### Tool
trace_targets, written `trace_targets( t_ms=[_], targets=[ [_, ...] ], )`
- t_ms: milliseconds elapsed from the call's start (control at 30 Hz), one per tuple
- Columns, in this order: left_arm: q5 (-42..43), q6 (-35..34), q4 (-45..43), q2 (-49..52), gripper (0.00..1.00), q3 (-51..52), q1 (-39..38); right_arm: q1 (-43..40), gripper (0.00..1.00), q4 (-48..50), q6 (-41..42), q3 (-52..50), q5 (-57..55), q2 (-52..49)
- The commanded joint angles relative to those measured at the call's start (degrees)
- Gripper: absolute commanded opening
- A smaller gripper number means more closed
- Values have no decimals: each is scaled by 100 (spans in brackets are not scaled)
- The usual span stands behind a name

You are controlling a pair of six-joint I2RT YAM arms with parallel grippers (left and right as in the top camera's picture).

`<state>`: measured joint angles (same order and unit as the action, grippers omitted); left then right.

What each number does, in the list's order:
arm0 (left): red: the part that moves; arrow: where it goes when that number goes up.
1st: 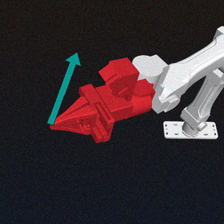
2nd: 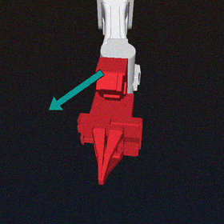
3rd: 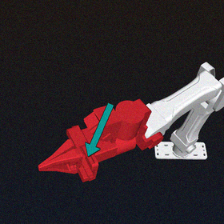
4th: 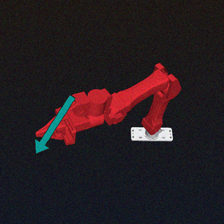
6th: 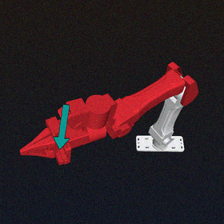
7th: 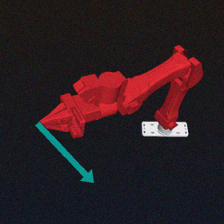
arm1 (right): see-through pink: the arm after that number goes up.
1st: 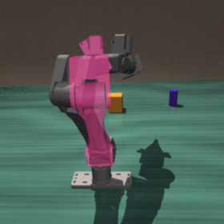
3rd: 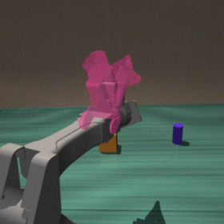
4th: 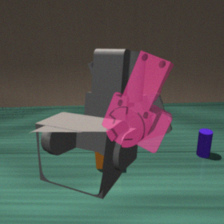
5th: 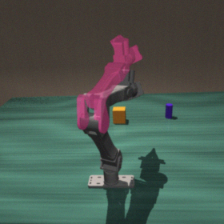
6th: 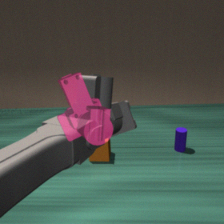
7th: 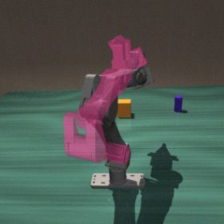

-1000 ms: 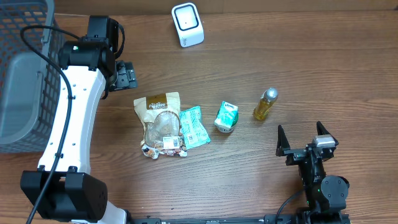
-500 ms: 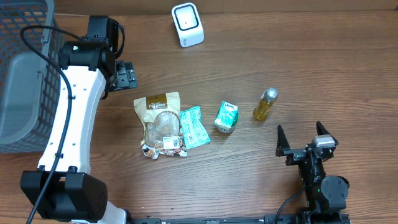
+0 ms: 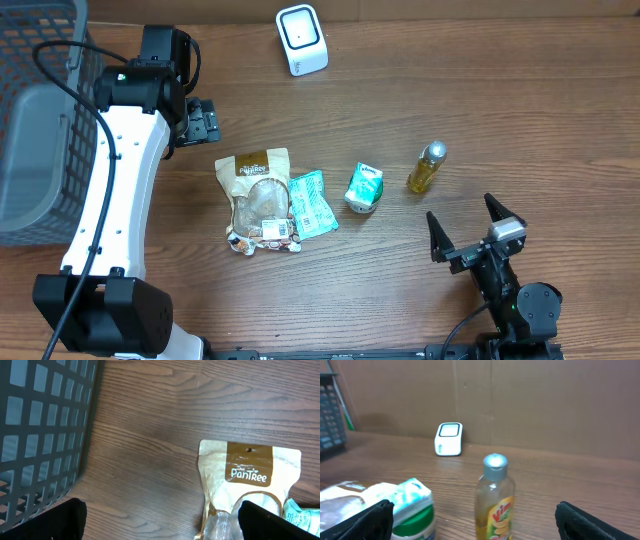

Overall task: Scan the item barcode
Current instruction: 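Move the right gripper toward the Vim bottle from the right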

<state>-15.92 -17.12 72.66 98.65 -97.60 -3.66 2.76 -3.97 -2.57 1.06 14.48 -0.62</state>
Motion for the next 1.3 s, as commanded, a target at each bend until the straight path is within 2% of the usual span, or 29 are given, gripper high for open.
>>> trace_targets(
  t_ms=[0,400,500,700,833,1167,1267],
  targets=[
    [-96,42,-4,26,100,-79,26,44,100,42,540,251,129,48],
    [-96,42,-4,26,100,-79,26,44,100,-911,584,1598,103,44],
    [-96,42,-4,26,99,-79,26,44,100,-1067,824,1998,107,-11],
    [-96,42,-4,26,100,-79,26,44,100,-1366,903,3012,109,-581],
    [-96,42,-4,26,99,-79,26,44,100,-2015,901,4050,181,-1443],
    [-96,42,-4,26,99,-79,26,44,100,-5372,833,7554,186,-4911],
    [-96,42,-4,26,100,-79,26,44,100,-5871,839,8185,195,-5818]
  ],
)
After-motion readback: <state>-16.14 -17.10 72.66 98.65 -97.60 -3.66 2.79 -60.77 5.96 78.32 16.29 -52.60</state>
